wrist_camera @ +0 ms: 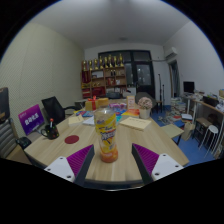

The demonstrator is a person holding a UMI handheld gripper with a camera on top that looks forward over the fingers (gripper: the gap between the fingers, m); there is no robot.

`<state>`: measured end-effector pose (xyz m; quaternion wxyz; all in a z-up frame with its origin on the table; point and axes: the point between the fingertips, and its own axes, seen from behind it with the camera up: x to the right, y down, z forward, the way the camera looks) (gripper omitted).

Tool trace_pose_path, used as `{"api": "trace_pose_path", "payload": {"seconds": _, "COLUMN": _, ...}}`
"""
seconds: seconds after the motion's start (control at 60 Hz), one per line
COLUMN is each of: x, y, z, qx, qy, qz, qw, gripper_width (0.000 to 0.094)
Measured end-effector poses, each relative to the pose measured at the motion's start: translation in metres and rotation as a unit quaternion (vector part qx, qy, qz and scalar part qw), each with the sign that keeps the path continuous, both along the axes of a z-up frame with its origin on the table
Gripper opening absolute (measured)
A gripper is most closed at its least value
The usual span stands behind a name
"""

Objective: Pour water

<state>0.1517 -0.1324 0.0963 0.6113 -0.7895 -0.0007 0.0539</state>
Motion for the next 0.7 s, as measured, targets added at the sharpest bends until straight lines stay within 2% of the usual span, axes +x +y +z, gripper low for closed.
{"api": "trace_pose_path", "payload": {"seconds": 0.133, "x": -0.021, "y": 0.067, "z": -0.025, "qx": 0.021, "qy": -0.010, "qz": -0.025, "qw": 0.999, "gripper_width": 0.0822}}
{"api": "trace_pose_path", "payload": {"seconds": 0.267, "x": -0.021, "y": 0.123, "z": -0.033, "qx": 0.039, "qy": -0.015, "qz": -0.067, "qw": 0.997, "gripper_width": 0.0821}}
{"api": "trace_pose_path", "payload": {"seconds": 0.35, "x": -0.016, "y": 0.138, "z": -0.048, "qx": 0.015, "qy": -0.013, "qz": -0.096, "qw": 0.995, "gripper_width": 0.0449}}
{"api": "trace_pose_path", "payload": {"seconds": 0.5, "x": -0.013, "y": 0.136, "z": -0.047, "qx": 0.004, "qy": -0.016, "qz": -0.133, "qw": 0.991, "gripper_width": 0.0420}}
{"api": "trace_pose_path", "payload": {"seconds": 0.617, "x": -0.030, "y": 0.130, "z": -0.038, "qx": -0.035, "qy": -0.020, "qz": -0.114, "qw": 0.993, "gripper_width": 0.0415}}
{"api": "trace_pose_path", "payload": {"seconds": 0.633, "x": -0.032, "y": 0.132, "z": -0.032, "qx": -0.038, "qy": -0.023, "qz": -0.108, "qw": 0.993, "gripper_width": 0.0372}}
{"api": "trace_pose_path", "payload": {"seconds": 0.683, "x": -0.040, "y": 0.136, "z": -0.011, "qx": -0.043, "qy": -0.043, "qz": -0.100, "qw": 0.993, "gripper_width": 0.0379}}
{"api": "trace_pose_path", "payload": {"seconds": 0.7, "x": -0.049, "y": 0.135, "z": -0.006, "qx": -0.043, "qy": -0.055, "qz": -0.100, "qw": 0.993, "gripper_width": 0.0350}}
